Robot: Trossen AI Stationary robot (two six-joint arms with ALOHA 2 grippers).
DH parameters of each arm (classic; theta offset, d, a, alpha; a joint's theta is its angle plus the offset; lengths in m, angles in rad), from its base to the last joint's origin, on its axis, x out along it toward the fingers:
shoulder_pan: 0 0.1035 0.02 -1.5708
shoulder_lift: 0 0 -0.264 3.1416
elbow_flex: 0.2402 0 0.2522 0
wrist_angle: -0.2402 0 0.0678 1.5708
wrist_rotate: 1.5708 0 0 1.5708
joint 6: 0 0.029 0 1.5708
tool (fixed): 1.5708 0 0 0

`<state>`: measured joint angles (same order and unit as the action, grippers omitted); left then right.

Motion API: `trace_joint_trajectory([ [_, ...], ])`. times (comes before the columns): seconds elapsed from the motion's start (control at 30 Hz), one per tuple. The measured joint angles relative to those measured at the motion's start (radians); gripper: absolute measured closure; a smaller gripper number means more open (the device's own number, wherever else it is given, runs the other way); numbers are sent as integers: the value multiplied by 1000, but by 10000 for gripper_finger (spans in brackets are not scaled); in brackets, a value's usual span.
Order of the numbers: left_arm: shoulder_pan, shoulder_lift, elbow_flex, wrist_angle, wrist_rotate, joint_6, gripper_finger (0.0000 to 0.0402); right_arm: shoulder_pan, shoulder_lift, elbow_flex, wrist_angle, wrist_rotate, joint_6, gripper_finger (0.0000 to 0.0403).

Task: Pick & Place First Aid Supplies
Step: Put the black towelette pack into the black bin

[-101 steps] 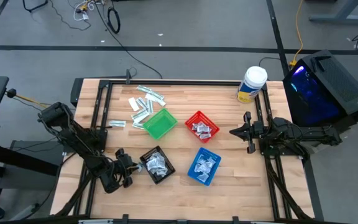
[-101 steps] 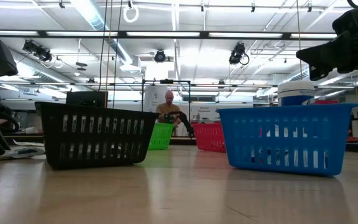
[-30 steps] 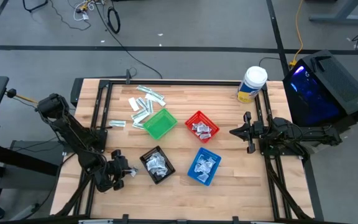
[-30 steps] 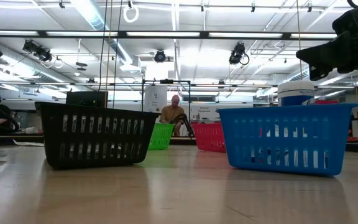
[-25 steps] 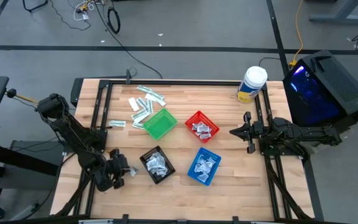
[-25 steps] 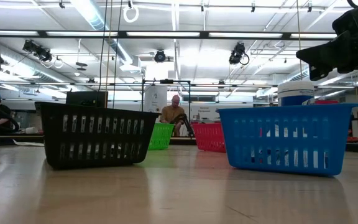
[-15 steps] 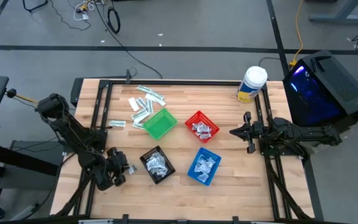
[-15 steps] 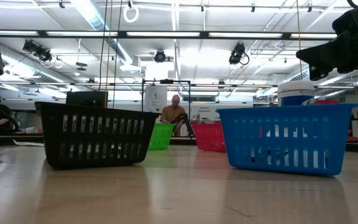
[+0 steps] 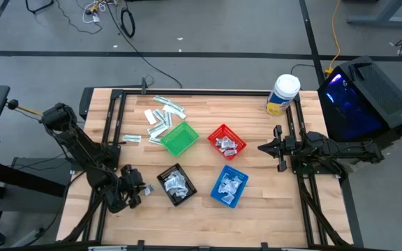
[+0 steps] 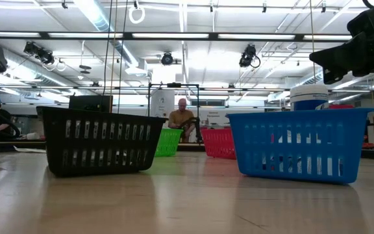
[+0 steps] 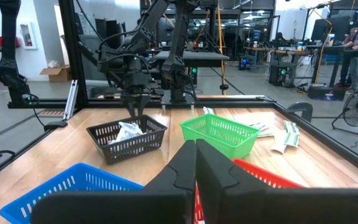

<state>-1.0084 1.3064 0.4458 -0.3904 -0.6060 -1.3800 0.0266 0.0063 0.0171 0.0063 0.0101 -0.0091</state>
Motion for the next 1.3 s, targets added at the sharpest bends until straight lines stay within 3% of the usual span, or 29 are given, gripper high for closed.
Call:
trace_joint_trajectory([
  [1.3,19,17,0,3,-29,83,323,0,0,0,0,0,0,390],
])
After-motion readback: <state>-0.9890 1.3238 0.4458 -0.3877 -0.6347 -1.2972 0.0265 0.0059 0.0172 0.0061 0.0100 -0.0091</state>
